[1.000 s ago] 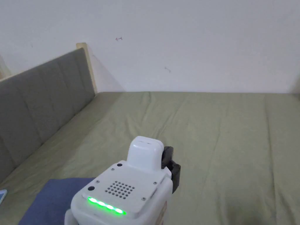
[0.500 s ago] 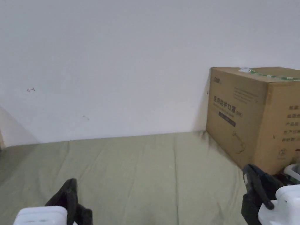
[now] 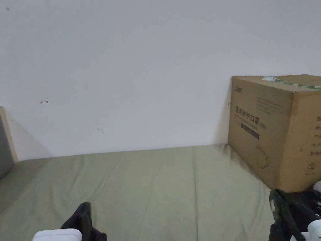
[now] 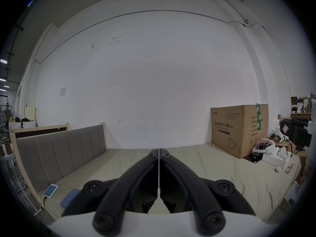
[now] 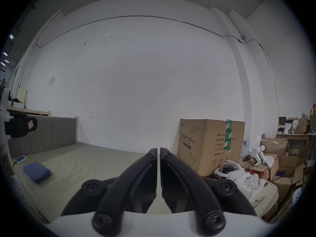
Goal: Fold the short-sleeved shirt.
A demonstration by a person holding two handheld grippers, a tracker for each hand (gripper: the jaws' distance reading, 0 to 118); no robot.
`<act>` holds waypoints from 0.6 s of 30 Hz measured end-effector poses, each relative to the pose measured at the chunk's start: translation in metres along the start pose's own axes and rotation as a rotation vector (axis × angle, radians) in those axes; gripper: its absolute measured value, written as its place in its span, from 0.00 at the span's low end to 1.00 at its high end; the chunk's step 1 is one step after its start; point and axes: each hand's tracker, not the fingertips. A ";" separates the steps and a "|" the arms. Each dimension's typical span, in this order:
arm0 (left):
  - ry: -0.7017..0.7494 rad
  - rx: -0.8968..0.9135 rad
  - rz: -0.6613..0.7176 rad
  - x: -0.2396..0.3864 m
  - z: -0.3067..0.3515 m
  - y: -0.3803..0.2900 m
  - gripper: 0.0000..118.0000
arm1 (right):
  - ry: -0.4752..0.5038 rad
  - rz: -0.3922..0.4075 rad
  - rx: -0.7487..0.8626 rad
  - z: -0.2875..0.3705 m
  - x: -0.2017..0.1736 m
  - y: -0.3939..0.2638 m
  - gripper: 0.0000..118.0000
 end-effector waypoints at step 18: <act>-0.053 -0.016 0.021 -0.002 -0.004 -0.006 1.00 | -0.034 -0.019 -0.032 -0.004 -0.006 0.001 1.00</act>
